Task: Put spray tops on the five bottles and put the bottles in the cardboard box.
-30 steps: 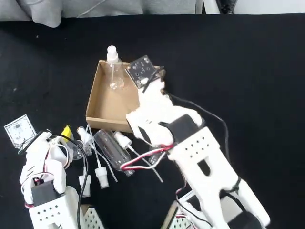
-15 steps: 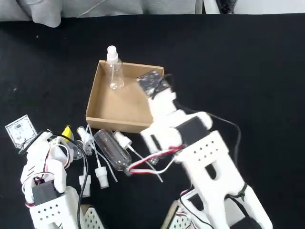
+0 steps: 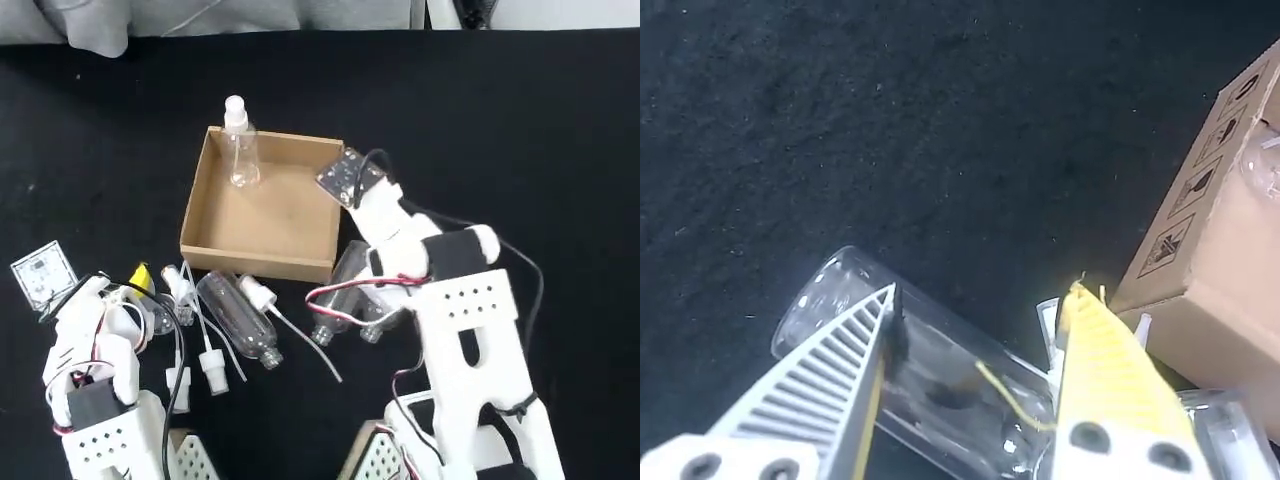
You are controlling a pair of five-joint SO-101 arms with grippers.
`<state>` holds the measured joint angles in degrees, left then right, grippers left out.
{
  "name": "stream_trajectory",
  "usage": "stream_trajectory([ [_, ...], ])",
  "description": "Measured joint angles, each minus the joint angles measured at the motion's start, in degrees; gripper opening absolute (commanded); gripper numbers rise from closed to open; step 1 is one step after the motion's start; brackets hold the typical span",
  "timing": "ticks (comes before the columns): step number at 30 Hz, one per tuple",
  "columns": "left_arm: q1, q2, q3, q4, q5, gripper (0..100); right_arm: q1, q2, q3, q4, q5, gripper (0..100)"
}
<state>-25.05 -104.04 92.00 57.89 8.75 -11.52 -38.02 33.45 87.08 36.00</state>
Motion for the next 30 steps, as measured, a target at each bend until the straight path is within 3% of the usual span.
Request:
stream_trajectory([
  [14, 0.0, 0.0, 0.0, 0.0, 0.0, 25, 6.4, 0.0, 7.4, 0.0, 30.1, 37.8],
  [25, 0.0, 0.0, 0.0, 0.0, 0.0, 25, 7.2, 0.0, 13.5, 0.0, 44.8, 37.8],
  [30, 0.0, 0.0, 0.0, 0.0, 0.0, 25, 7.2, 0.0, 18.0, -4.0, 46.9, 37.8],
])
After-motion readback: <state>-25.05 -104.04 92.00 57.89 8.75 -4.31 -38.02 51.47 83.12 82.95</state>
